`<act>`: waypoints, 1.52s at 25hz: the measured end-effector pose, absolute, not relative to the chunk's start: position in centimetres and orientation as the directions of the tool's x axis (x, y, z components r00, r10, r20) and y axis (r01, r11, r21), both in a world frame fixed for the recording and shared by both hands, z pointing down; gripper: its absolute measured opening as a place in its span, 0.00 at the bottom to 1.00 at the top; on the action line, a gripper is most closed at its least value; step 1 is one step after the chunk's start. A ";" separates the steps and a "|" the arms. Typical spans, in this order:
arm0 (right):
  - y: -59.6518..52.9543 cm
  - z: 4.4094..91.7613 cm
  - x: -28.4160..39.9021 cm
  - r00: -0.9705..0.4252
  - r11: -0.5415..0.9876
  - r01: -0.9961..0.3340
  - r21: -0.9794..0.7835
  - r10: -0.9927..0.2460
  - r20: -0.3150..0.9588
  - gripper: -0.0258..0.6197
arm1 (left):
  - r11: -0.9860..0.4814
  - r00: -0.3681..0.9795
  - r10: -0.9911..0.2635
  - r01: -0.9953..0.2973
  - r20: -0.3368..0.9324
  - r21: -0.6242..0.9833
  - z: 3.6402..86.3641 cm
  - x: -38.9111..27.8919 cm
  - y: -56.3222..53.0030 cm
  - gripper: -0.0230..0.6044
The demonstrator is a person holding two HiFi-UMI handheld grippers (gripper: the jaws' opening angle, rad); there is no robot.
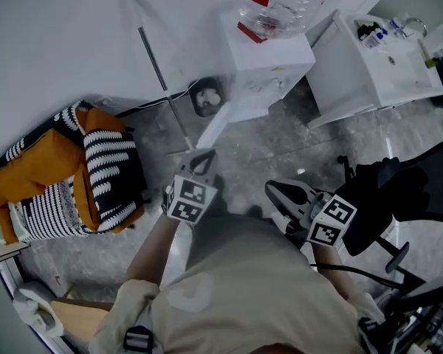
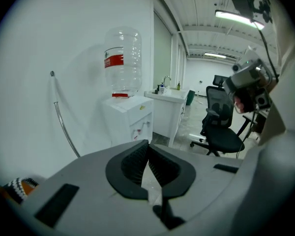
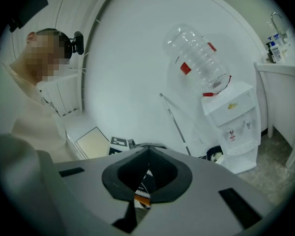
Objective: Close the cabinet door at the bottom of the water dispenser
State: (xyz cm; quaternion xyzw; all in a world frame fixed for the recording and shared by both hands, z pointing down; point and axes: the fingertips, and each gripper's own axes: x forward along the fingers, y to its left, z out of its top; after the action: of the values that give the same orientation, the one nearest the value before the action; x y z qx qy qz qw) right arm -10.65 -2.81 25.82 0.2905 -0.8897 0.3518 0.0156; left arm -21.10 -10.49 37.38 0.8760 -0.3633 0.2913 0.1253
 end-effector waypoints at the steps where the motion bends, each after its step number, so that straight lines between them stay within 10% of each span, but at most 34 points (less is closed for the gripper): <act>1: -3.5 26.1 -11.5 -0.828 0.570 -0.530 -0.628 -0.507 0.239 0.04 | -0.699 0.550 -0.565 -0.715 0.615 -0.004 38.8 -22.1 -11.4 0.03; 28: -7.6 45.9 -12.3 -0.885 0.258 -0.413 -0.874 -0.342 0.317 0.04 | -0.642 0.265 -0.306 -0.766 0.914 0.007 75.3 -26.4 -20.0 0.03; 32: -8.1 49.3 -11.2 -0.881 0.230 -0.417 -0.879 -0.341 0.329 0.04 | -0.624 0.271 -0.286 -0.781 0.919 0.037 79.2 -26.0 -21.5 0.37; 38: -7.3 52.7 -10.5 -0.879 0.164 -0.418 -0.894 -0.322 0.352 0.04 | -0.603 0.219 -0.236 -0.797 0.947 0.033 84.7 -26.3 -22.0 0.42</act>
State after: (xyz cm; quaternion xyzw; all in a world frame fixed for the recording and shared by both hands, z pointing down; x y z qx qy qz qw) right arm -10.54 -7.35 52.68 0.2429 -0.7618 0.5993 0.0398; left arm -26.31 -22.00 84.66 0.7317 -0.3531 0.5158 0.2717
